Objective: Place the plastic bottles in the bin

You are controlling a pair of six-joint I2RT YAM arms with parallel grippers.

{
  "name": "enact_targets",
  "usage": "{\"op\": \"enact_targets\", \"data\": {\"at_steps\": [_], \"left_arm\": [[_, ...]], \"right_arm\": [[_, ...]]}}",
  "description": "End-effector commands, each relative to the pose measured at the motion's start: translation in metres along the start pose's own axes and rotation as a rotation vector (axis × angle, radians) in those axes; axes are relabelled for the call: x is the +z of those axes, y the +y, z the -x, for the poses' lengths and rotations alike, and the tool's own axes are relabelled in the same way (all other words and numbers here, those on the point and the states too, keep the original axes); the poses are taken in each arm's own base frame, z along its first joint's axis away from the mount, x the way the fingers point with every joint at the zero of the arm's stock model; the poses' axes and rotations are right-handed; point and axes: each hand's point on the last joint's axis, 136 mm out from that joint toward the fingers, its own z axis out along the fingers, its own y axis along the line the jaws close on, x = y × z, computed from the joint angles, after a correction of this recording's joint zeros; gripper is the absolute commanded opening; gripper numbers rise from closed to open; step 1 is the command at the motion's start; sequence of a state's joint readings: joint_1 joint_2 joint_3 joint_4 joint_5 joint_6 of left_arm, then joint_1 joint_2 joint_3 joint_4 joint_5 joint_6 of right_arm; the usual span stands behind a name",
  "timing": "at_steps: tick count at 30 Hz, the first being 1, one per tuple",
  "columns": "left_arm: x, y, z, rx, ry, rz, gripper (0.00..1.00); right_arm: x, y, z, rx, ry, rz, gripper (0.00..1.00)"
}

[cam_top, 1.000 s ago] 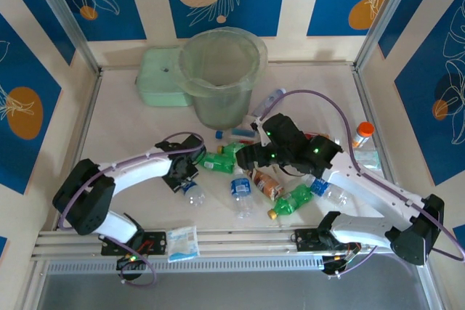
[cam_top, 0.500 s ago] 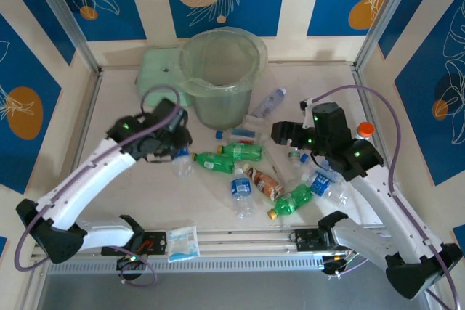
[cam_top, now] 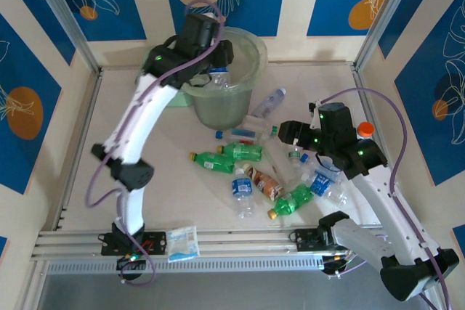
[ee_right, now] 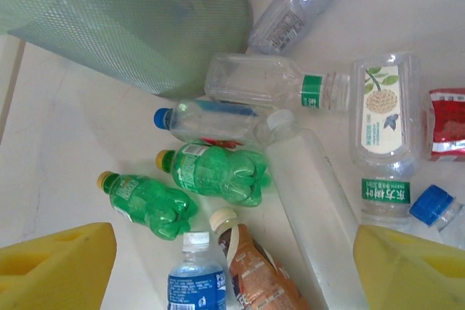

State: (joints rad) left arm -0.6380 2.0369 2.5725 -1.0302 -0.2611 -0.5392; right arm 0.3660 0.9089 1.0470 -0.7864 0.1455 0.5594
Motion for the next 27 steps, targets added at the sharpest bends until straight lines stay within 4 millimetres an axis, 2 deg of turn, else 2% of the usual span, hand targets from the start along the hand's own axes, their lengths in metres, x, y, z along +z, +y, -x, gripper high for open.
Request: {"op": "enact_targets", "data": {"at_steps": [1,5,13,16,19,21,24,27], "left_arm": [[0.025,0.022,0.019,-0.016,-0.032,0.016,0.49],[0.048,0.034,0.033,-0.074,-0.054,-0.021,0.48],[0.049,0.040,0.053,-0.089,-0.125,-0.036,0.49],[0.057,0.046,0.050,-0.105,-0.114,-0.029,0.57],[0.066,0.048,0.043,-0.113,-0.093,-0.024,0.75],[0.069,0.049,0.039,-0.116,-0.083,-0.020,0.81],[0.069,0.048,0.038,-0.112,-0.087,-0.032,0.85],[0.060,0.044,0.043,-0.105,-0.104,-0.050,0.87]], "right_arm": [[-0.005,-0.002,-0.007,0.026,0.029,-0.008,0.86],[-0.004,-0.004,-0.012,0.037,0.041,-0.007,0.85],[-0.003,-0.006,-0.014,0.050,0.045,-0.013,0.85],[-0.005,-0.009,-0.013,0.050,0.037,-0.032,0.85],[-0.007,-0.015,-0.012,0.048,0.031,-0.067,0.85],[-0.008,-0.020,-0.011,0.050,0.028,-0.092,0.86],[-0.007,-0.029,-0.011,0.061,0.030,-0.140,0.87],[-0.004,-0.039,-0.011,0.081,0.032,-0.182,0.87]]}}
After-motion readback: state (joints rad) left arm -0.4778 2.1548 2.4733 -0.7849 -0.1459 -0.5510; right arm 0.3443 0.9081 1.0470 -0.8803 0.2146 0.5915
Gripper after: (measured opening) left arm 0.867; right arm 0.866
